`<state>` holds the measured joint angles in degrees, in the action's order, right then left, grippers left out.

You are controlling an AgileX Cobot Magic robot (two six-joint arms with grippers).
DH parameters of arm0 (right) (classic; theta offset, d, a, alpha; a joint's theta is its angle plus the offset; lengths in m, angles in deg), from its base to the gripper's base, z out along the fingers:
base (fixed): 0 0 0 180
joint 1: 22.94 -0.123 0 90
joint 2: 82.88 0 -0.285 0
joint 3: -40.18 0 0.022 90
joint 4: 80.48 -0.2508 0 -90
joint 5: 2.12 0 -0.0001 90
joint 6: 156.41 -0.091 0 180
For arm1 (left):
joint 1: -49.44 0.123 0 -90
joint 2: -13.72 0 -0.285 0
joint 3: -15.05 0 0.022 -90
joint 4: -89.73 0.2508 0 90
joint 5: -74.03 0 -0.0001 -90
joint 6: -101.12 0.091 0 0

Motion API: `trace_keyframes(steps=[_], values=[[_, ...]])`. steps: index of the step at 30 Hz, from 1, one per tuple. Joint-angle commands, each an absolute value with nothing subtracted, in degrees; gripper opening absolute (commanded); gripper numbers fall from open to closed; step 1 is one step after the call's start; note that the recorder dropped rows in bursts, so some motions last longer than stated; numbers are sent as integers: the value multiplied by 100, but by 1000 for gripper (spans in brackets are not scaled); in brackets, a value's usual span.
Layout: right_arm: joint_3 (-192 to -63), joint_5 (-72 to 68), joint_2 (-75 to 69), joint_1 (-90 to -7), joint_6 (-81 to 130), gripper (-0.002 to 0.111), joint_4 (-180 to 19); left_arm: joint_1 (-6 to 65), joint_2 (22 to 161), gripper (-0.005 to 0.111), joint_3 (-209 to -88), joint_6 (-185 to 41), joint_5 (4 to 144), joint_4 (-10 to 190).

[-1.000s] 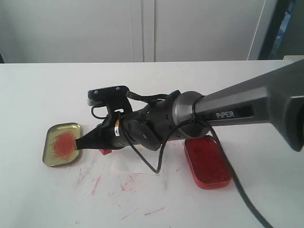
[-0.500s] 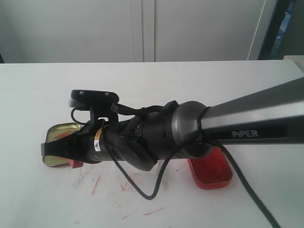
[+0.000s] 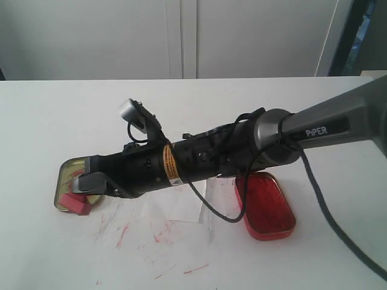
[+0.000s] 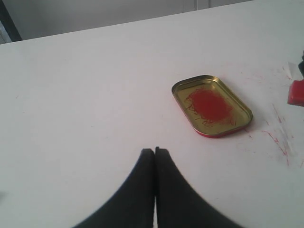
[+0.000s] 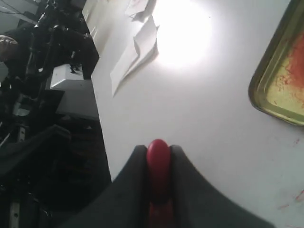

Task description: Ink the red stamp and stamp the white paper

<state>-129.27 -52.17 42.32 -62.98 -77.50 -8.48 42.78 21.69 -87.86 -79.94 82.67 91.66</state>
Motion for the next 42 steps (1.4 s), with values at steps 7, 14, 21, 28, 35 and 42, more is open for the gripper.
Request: trace_keyframes(steps=[7,14,21,28,35,42], values=[[-12914,-4379,4548,-6279,-7524,0,-305,4234,2151,0,-8773,-8014,8261,9165],[-12924,-4058,4562,-6279,-7334,0,-240,4234,2151,0,-8773,-8014,8261,9165],[-12924,-3984,4583,-6292,-7332,0,-242,4234,2151,0,-8773,-8014,8261,9165],[-12936,-4151,4799,-6292,-7523,0,-276,4234,2151,0,-8773,-8014,8261,9165],[-12976,-4080,4857,-6292,-7368,0,-302,4234,2151,0,-8773,-8014,8261,9165],[-13073,-3910,4857,-6292,-7343,16,-188,4234,2151,0,-8773,-8014,8261,9165]])
